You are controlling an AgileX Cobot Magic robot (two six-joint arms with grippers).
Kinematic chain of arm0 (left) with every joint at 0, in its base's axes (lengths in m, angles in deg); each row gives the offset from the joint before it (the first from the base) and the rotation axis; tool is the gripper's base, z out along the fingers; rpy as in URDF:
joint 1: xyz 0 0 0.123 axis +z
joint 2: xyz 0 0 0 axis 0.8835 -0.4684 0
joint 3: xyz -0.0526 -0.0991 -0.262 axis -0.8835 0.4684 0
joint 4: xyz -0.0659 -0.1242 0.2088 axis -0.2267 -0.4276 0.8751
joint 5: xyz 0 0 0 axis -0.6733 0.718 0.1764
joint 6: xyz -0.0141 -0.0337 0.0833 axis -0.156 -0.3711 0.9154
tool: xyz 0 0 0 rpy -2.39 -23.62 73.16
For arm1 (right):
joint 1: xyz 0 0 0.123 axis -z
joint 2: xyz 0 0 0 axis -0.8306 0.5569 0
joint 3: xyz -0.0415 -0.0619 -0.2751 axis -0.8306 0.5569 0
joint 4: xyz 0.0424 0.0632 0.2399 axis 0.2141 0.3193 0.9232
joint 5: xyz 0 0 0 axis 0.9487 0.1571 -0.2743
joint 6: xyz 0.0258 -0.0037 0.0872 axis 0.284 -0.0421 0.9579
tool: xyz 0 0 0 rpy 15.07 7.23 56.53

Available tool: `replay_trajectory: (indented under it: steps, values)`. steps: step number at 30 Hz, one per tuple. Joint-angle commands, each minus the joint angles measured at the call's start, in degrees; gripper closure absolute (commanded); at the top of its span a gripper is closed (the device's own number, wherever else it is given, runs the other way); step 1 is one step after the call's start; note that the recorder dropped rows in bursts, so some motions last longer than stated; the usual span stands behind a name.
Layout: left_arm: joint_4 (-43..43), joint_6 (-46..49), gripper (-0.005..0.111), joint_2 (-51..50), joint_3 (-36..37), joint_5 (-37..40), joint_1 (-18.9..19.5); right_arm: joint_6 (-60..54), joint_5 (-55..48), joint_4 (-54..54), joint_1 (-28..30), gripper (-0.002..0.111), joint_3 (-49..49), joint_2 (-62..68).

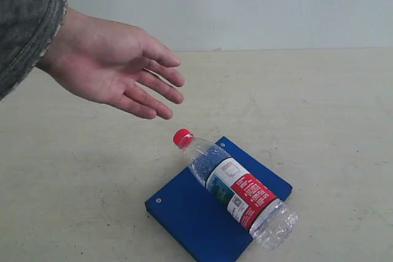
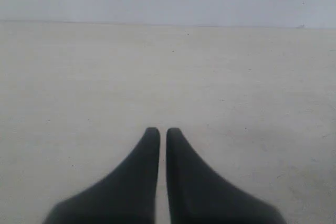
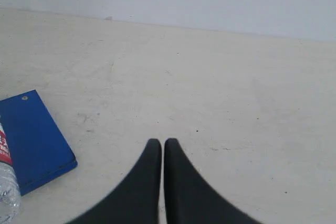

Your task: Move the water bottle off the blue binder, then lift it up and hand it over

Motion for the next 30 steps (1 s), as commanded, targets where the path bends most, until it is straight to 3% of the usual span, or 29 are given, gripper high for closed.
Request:
replay_trajectory:
  steps: [1, 7, 11, 13, 17, 19, 23, 26, 28, 30]
  values:
    - [-0.7, 0.3, 0.102, 0.1, 0.2, -0.5, -0.2, 0.4, 0.6, -0.1, 0.0, 0.109, -0.1, -0.2]
    - [-0.7, 0.3, 0.102, 0.1, 0.2, -0.5, -0.2, -0.2, 0.6, -0.7, 0.0, 0.109, -0.1, -0.2]
    - [-0.7, 0.3, 0.102, 0.1, 0.2, -0.5, -0.2, -6.8, 4.3, -4.1, 0.0, 0.109, -0.1, -0.2]
    - [-0.7, 0.3, 0.102, 0.1, 0.2, -0.5, -0.2, -1.4, 10.3, 4.4, 0.0, 0.109, -0.1, -0.2]
    - [-0.7, 0.3, 0.102, 0.1, 0.2, -0.5, -0.2, 18.1, 19.8, 36.6, 0.0, 0.109, -0.1, -0.2]
    - [-0.7, 0.3, 0.102, 0.1, 0.2, -0.5, -0.2, 19.3, 23.6, 43.6, 0.0, 0.109, -0.1, -0.2]
    - [-0.7, 0.3, 0.102, 0.1, 0.2, -0.5, -0.2, 22.8, 36.7, 45.2, 0.0, 0.109, -0.1, -0.2]
    - [-0.7, 0.3, 0.102, 0.1, 0.2, -0.5, -0.2, 29.8, 38.4, 34.1, 0.0, 0.109, -3.5, -0.2]
    - [-0.7, 0.3, 0.102, 0.1, 0.2, -0.5, -0.2, 36.8, 31.1, 9.0, -0.1, 0.109, -10.9, -0.2]
    - [-0.7, 0.3, 0.102, 0.1, 0.2, -0.5, -0.2, 51.4, 20.9, -15.5, -1.2, 0.109, -18.1, 4.7]
